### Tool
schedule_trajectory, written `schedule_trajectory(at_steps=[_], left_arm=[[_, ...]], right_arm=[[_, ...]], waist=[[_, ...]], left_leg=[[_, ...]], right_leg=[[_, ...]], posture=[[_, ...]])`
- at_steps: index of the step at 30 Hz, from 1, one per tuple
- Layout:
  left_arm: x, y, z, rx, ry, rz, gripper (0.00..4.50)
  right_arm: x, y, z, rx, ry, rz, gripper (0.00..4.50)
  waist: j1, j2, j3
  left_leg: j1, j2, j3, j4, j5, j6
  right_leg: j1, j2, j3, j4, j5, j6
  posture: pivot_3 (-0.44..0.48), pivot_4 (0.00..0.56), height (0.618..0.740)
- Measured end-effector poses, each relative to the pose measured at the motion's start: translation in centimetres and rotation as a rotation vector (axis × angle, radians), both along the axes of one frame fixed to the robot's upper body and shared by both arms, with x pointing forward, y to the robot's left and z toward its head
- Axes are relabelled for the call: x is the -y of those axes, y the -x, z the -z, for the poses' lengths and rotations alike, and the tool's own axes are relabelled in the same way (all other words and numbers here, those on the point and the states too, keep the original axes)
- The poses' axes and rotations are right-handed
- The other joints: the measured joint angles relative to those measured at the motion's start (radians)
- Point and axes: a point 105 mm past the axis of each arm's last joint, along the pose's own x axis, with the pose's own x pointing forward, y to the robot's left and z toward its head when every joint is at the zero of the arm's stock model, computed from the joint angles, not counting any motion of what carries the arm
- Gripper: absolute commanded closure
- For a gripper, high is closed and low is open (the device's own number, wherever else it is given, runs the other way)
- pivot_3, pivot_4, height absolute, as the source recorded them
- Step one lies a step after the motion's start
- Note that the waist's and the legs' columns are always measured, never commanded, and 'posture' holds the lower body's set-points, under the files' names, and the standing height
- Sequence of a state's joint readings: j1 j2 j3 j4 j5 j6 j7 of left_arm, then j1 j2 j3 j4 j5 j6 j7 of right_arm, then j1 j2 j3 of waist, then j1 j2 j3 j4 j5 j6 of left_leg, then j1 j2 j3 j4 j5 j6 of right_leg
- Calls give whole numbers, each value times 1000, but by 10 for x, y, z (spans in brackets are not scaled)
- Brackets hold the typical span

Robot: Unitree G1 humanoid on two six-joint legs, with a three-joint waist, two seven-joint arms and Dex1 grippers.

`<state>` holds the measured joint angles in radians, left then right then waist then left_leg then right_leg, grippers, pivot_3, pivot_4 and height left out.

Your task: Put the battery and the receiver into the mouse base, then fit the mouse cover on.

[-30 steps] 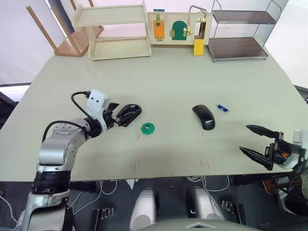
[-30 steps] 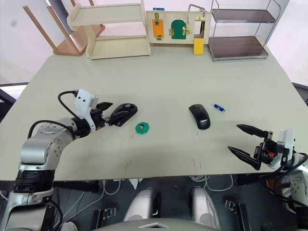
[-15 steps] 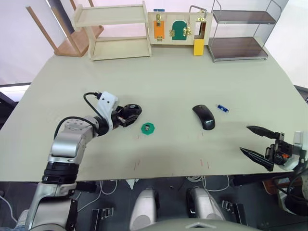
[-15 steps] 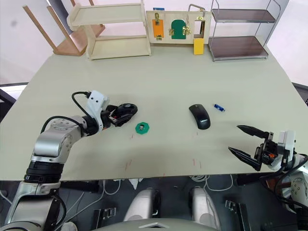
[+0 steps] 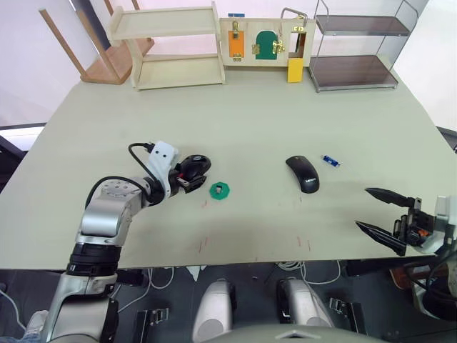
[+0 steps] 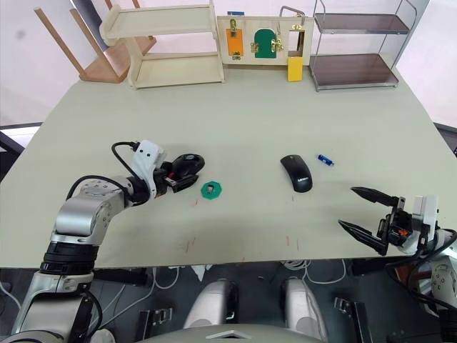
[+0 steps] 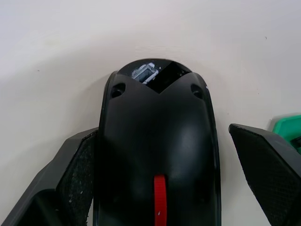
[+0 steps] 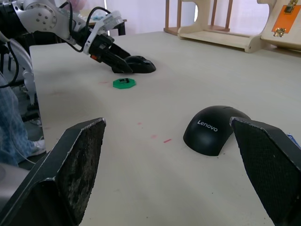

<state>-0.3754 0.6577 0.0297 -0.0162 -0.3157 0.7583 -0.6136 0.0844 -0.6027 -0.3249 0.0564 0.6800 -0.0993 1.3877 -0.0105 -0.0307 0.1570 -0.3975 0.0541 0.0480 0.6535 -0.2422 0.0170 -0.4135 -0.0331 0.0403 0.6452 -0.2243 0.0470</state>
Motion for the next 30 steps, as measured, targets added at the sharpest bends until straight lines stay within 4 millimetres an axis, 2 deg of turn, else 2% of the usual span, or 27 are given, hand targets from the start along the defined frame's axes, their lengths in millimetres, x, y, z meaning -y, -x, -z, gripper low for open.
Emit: schedule_trajectory(at_steps=[9, 10, 11, 13, 15, 24, 30], left_arm=[[-2, -2, 0, -12, 3, -9, 0], [-2, -2, 0, -12, 3, -10, 539], [-2, -2, 0, -13, 3, -11, 584], [-4, -3, 0, -13, -1, -21, 1399], [-4, -4, 0, -12, -3, -20, 1545], [-6, -3, -1, 3, -18, -7, 1545], [-9, 0, -24, 79, -10, 88, 1545]], right_arm=[[-1, 2, -1, 25, 13, -12, 50], [-1, 2, -1, 28, 16, -14, 0], [-1, 2, -1, 29, 17, -15, 0], [-2, 2, -1, 34, 21, -17, 0], [-2, 2, 0, 35, 19, -17, 0], [-5, 3, 1, 38, 11, -22, 0], [-6, 3, 0, 42, 12, -26, 0]], waist=[[0, 0, 0], [0, 0, 0], [0, 0, 0], [0, 0, 0], [0, 0, 0], [-1, 0, 0], [0, 0, 0]], left_leg=[[0, 0, 0, 0, 0, 0], [0, 0, 0, 0, 0, 0], [0, 0, 0, 0, 0, 0], [0, 0, 0, 0, 0, 0], [0, 0, 0, 0, 0, 0], [0, 0, 0, 0, 0, 0], [0, 0, 0, 0, 0, 0]], right_leg=[[0, 0, 0, 0, 0, 0], [0, 0, 0, 0, 0, 0], [0, 0, 0, 0, 0, 0], [0, 0, 0, 1, 0, 0], [0, 0, 0, 1, 0, 0], [0, 0, 0, 1, 0, 0], [0, 0, 0, 1, 0, 0]], posture=[[0, 150, 740], [0, 150, 740], [0, 150, 740], [0, 150, 740], [0, 150, 740], [0, 150, 740], [0, 150, 740]])
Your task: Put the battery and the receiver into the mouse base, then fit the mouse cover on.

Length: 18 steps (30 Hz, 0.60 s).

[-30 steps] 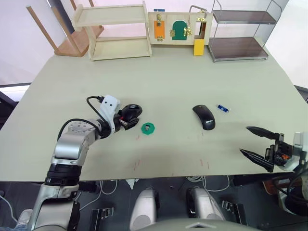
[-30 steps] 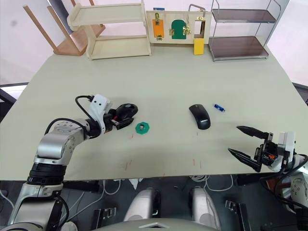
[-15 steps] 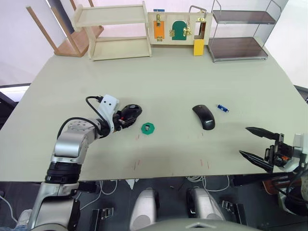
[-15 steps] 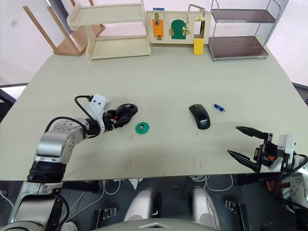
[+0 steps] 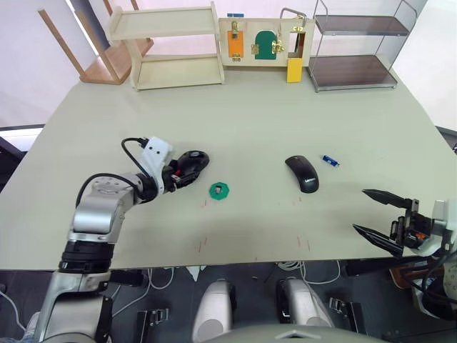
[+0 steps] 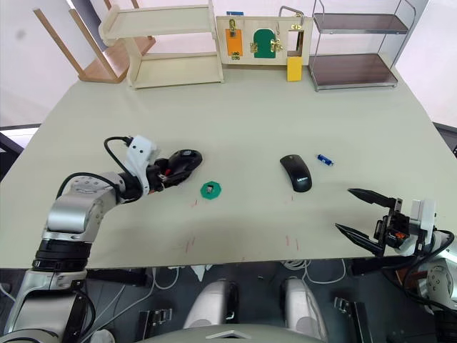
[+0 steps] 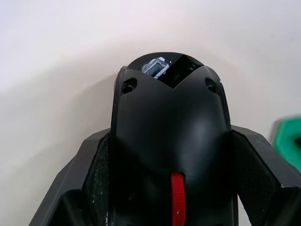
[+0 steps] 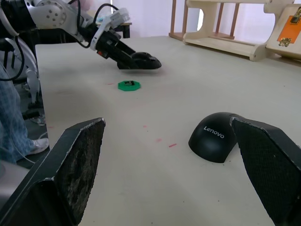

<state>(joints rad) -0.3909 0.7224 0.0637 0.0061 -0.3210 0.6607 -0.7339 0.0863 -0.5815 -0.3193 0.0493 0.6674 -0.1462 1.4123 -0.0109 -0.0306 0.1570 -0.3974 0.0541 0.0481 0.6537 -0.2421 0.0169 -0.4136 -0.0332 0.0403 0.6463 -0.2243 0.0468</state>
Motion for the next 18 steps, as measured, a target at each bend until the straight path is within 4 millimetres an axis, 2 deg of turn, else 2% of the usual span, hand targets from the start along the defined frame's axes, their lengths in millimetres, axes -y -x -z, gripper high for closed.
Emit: schedule_trajectory(at_steps=[5, 9, 13, 18], left_arm=[[8, 8, -27, 68, -43, 134, 1545], [16, 14, -33, 69, -48, 202, 1545], [55, 25, -51, 106, -82, 393, 1545], [85, 38, -45, 79, -80, 510, 1545]], right_arm=[[-1, 0, 0, 0, 0, -3, 0], [-1, 0, 0, 0, 0, -4, 0], [-2, -1, -1, 3, 0, -15, 0], [-3, 0, -1, 0, 0, -19, 0]], waist=[[1, 0, 0], [1, 0, 0], [3, 0, 0], [0, 0, 0]], left_leg=[[0, 0, 0, 0, 0, 0], [0, 0, 0, 0, 0, 0], [0, 0, 0, 1, 0, 0], [0, 0, 0, 1, 0, 0]], right_leg=[[0, 0, 0, 0, -1, -2], [0, 0, 0, 0, -2, -2], [0, 0, 0, 0, -1, -2], [0, 0, 0, 0, 0, 0]], posture=[[0, 150, 740], [0, 150, 740], [0, 150, 740], [0, 150, 740]])
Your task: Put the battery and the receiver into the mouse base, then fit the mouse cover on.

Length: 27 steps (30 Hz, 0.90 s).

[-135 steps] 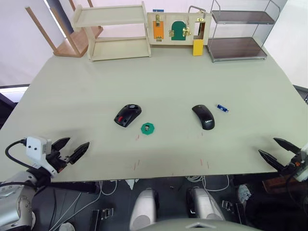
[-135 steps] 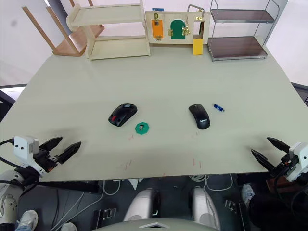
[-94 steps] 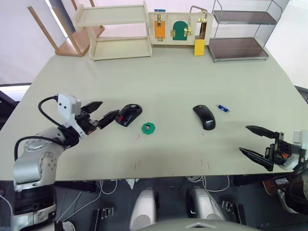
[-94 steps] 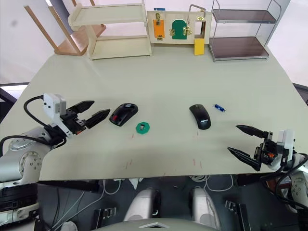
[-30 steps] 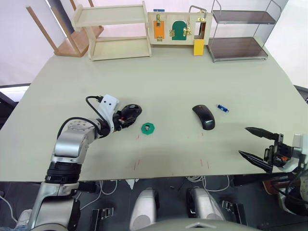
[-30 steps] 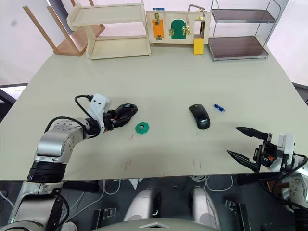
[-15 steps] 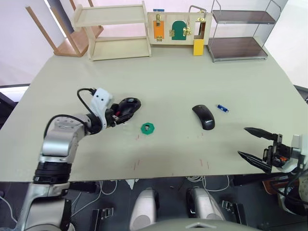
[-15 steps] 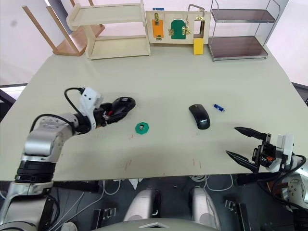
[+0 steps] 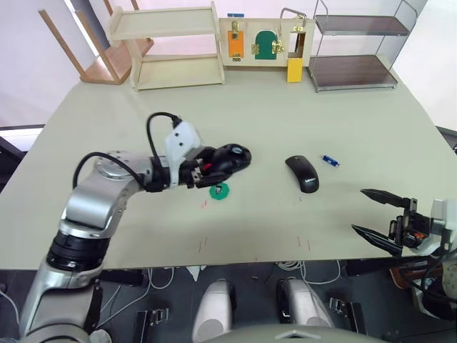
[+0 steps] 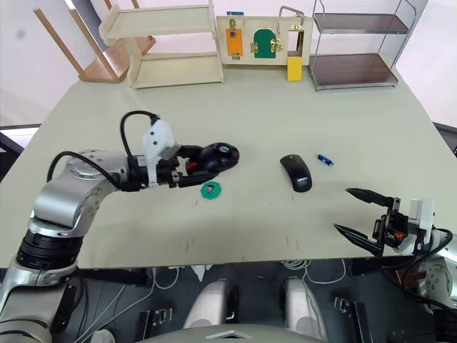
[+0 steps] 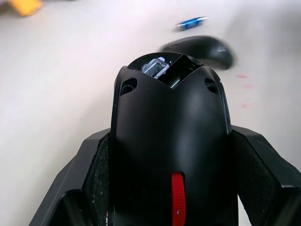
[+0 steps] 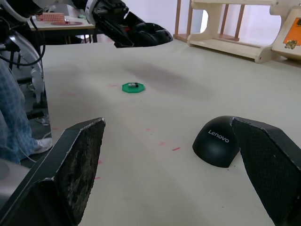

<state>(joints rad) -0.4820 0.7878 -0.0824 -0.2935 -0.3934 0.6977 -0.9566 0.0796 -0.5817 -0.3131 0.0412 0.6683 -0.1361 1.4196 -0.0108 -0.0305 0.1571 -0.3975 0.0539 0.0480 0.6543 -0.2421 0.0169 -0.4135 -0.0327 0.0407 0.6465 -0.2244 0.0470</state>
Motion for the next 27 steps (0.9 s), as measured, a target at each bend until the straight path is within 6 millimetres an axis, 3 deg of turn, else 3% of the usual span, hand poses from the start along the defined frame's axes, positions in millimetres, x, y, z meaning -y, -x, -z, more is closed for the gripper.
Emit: schedule_trajectory(at_steps=[7, 13, 14, 27], left_arm=[[32, 17, 26, -54, -55, 112, 1545], [46, 24, 37, -57, -88, 173, 1545], [52, 30, 47, -74, -102, 202, 1545], [57, 47, 84, -125, -160, 239, 1545]], right_arm=[[0, 0, -1, 2, 3, -2, 0], [0, -1, -2, 3, 6, 0, 0], [0, -2, -4, 6, 10, -1, 0], [4, -11, -10, 6, 27, 45, 0]], waist=[[0, 0, 0], [1, 0, 0], [0, 0, 0], [0, 0, 0]], left_leg=[[0, 0, 0, 0, 0, 0], [0, 0, 0, 0, 0, 0], [0, 0, 0, 1, 0, 0], [0, 0, 0, 1, 0, 0]], right_leg=[[0, 0, 0, 0, 0, 0], [0, 0, 0, 0, -2, -3], [0, 0, 1, 0, -2, -3], [0, 0, 1, 1, -2, -3]], posture=[[0, 150, 740], [0, 150, 740], [0, 150, 740], [0, 150, 740]])
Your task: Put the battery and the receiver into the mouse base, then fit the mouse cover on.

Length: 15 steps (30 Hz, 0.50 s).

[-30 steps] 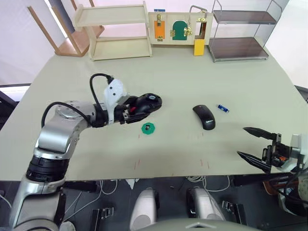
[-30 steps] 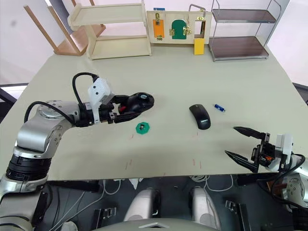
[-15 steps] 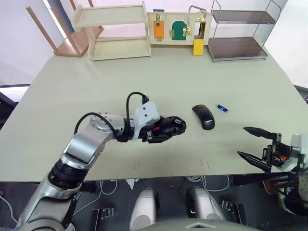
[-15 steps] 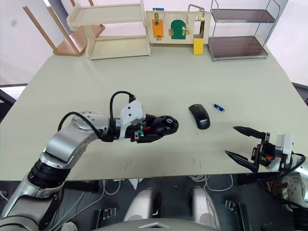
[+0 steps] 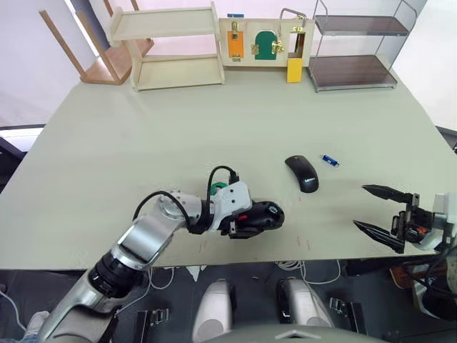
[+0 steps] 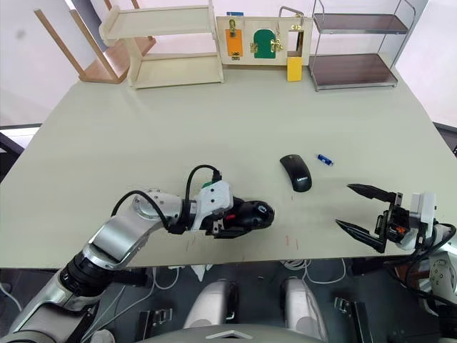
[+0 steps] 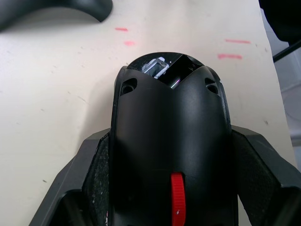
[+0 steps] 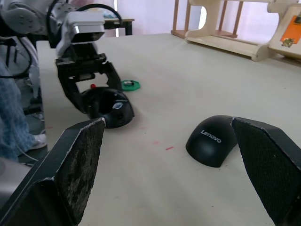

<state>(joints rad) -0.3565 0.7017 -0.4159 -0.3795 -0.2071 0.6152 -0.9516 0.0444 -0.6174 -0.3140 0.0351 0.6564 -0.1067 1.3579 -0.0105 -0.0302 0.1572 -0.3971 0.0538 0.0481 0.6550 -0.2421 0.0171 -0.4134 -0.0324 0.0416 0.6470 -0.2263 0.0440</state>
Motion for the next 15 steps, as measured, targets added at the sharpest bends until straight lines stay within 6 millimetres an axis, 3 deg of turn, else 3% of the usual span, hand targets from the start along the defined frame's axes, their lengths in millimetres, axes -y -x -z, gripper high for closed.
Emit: schedule_trajectory(at_steps=[6, 11, 15], left_arm=[[1, 1, 7, -3, -14, 21, 1545], [3, 1, 10, -12, -10, 36, 1545], [3, 1, 11, -19, -14, 47, 1545]], right_arm=[[5, -26, -10, 22, 13, 148, 0], [14, -52, -12, -74, -10, 304, 0], [19, -82, -17, -103, 9, 454, 0]], waist=[[-1, 0, 0], [0, 0, 0], [-4, 1, 0]], left_leg=[[0, 0, 0, 1, 0, 0], [-1, 0, 0, 1, 0, 0], [0, 0, 0, 1, 0, 0]], right_leg=[[0, 0, 0, 0, 0, 0], [0, 0, 0, 0, 0, 0], [0, 0, 1, 0, 0, 0]], posture=[[0, 150, 740], [0, 150, 740], [0, 150, 740]])
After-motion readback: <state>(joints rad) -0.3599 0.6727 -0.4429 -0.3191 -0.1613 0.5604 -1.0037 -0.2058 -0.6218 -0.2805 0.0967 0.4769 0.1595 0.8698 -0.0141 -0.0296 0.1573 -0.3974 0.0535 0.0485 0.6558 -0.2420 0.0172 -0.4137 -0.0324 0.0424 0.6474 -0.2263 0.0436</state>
